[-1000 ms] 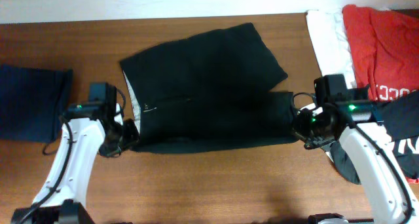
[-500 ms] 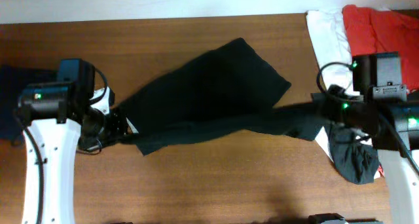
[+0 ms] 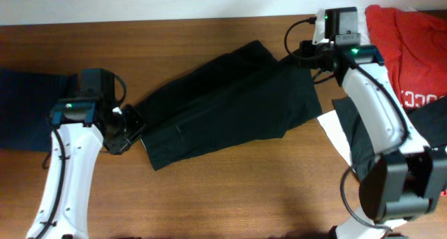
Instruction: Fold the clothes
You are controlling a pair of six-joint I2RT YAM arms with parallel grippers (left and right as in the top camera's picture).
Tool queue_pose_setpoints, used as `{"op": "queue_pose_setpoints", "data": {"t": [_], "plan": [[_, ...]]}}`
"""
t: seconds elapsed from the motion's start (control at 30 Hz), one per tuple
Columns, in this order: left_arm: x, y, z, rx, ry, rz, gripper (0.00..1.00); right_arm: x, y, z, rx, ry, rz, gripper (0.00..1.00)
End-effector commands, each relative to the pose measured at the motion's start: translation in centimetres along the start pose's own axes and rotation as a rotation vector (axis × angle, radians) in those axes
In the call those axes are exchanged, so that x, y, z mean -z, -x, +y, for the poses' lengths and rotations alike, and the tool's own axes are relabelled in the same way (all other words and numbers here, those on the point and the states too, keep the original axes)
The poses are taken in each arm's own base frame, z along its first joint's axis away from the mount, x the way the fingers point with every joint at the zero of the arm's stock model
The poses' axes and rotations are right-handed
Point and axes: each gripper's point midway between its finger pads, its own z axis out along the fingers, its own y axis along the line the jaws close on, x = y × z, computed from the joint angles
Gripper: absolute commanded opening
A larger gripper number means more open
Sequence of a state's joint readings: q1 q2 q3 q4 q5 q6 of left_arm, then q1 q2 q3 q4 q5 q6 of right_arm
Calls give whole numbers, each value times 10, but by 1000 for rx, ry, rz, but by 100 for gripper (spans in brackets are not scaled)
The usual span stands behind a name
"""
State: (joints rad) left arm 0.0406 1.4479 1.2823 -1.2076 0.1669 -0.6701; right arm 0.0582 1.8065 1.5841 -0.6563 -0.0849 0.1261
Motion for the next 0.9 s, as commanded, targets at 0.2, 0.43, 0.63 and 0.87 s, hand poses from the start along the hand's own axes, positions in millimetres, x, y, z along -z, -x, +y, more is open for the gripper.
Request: {"op": "queue_pose_setpoints", "data": {"t": [0.2, 0.43, 0.63, 0.87], "plan": [[-74, 34, 55, 305, 228, -161, 1, -66, 10, 4, 34, 46, -47, 4], [-90, 46, 60, 405, 262, -203, 0, -73, 33, 50, 145, 111, -175, 4], [-94, 70, 66, 493, 272, -317, 13, -99, 28, 71, 174, 143, -195, 6], [-95, 120, 60, 606, 98, -406, 63, -113, 46, 116, 222, 276, -338, 91]]}}
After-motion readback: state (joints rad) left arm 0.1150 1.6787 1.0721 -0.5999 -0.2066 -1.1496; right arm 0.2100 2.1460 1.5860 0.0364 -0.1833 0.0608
